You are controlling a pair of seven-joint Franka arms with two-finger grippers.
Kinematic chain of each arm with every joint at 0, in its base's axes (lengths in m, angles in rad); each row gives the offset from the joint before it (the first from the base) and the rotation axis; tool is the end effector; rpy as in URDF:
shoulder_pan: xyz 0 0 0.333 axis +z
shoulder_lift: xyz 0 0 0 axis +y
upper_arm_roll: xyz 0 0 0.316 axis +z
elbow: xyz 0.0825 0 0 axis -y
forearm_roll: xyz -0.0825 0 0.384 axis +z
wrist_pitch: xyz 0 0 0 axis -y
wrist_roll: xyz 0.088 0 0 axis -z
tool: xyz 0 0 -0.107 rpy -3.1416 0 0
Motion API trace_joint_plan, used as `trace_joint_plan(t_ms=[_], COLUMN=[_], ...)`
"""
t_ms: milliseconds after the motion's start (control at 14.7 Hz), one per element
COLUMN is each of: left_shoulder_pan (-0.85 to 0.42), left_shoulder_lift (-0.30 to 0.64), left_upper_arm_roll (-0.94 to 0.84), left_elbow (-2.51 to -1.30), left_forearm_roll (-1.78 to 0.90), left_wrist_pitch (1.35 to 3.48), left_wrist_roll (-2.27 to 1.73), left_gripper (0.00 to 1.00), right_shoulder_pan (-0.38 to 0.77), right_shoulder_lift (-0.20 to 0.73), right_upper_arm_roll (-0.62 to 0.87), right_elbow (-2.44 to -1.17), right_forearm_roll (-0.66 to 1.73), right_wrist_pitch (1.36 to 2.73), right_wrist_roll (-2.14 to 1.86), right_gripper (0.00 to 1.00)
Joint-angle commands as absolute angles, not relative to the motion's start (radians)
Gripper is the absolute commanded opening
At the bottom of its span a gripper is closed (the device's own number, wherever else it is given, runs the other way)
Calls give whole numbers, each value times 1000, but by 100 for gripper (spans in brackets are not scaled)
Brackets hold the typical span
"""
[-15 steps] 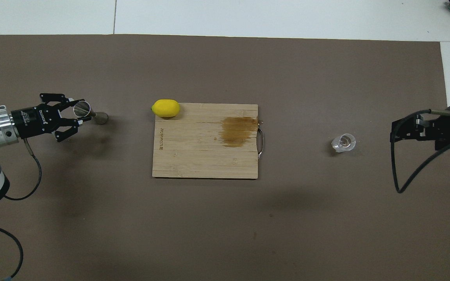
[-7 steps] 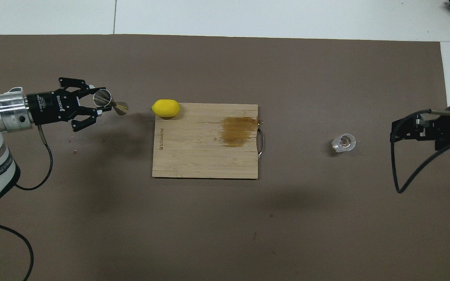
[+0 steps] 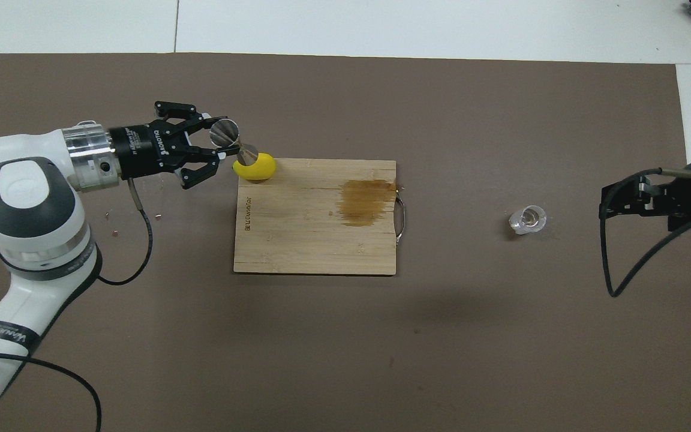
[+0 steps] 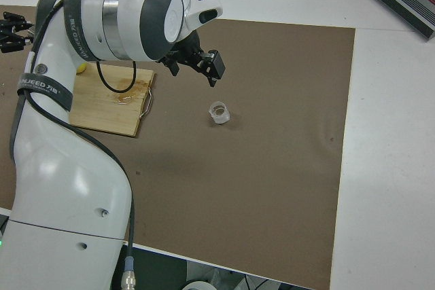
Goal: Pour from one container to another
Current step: 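Lift the dark cup with the left gripper and carry it over the board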
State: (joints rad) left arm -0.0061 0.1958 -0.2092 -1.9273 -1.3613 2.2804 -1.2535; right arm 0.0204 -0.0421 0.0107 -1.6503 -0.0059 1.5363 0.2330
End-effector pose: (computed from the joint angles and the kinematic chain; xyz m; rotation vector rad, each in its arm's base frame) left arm 0.6077 -0.1506 0.4233 1.1942 1.7553 -0.7738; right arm 0.5358 0.0161 0.6072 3.1080 -0.3148 -0.1101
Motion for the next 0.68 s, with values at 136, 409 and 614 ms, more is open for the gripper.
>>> trace_joint_plan(t_ms=[136,409,614], left_shoulder_pan=[-155,-274,-345], left_shoulder_lift=[193,209,221], left_upper_arm_roll=[-224,-224,-224], left_elbow=[-1937,-1928,-1939], left_forearm_roll=[-1476,-1604,-1611], left_wrist_pitch=[2491,2690,2775], left_wrist_roll=[-1293,-1293,-1287], left_gripper=[0,0,0], right_shoulder_pan=[20,20,15], right_shoulder_lift=[-49,-51,-51], right_upper_arm_roll=[9,9,8], right_elbow=[-1655,-1657,-1657], right_forearm_roll=[-14,-14,-14], right_wrist_pitch=[1529,1528,1529], right_wrist_roll=[241,239,238], right_gripper=[100,100,100])
